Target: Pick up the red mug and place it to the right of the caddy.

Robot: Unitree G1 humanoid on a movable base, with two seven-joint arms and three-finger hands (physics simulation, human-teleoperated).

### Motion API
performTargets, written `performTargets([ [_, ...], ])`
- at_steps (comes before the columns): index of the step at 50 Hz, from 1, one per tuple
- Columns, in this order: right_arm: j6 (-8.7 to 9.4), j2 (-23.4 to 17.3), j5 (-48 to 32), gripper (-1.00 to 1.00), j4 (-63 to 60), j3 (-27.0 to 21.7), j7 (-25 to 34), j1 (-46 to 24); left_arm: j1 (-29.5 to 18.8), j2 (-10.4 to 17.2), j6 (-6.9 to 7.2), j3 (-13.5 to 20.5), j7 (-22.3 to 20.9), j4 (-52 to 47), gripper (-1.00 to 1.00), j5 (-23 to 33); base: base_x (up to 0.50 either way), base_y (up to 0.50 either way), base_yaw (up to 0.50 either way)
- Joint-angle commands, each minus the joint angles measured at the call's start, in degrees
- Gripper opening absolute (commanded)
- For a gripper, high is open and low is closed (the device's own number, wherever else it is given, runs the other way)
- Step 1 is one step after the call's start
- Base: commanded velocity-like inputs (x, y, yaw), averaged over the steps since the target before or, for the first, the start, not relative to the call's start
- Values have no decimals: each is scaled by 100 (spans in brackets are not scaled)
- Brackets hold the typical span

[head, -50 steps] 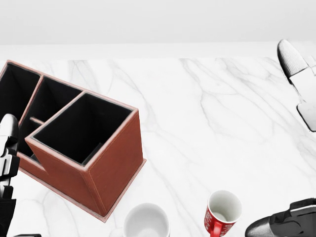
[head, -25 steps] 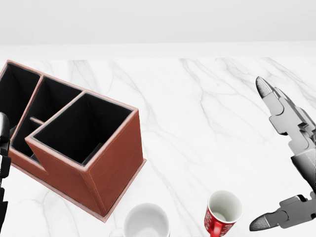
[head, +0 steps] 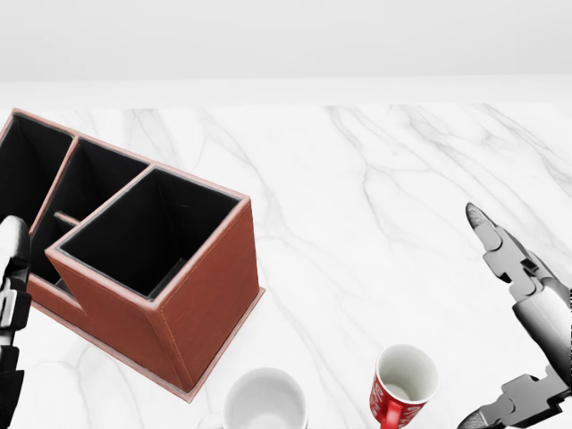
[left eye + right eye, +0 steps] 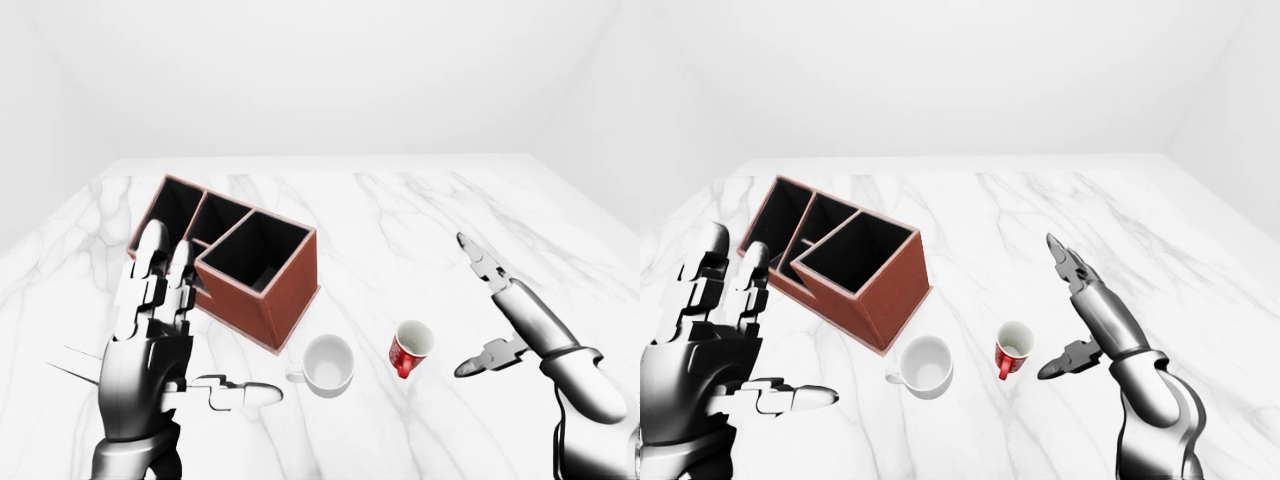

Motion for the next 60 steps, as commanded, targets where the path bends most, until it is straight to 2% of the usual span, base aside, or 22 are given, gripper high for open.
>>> performTargets([
  [1,0,-29,-117,100,564,44,0,-83,151,5,0,-106,-14,423,100,55,0,0,0],
  [19,0,-349,-102,100,2028,372,0,-533,160,74,0,-193,71,537,100,66,0,0,0],
  [27,0,-396,-258,100,2095,506,0,-453,160,66,0,-75,33,450,100,-22,0,0,0],
  [60,0,-557,-663,100,2768,838,0,-819,162,38,0,-55,12,434,100,-6,0,0,0],
])
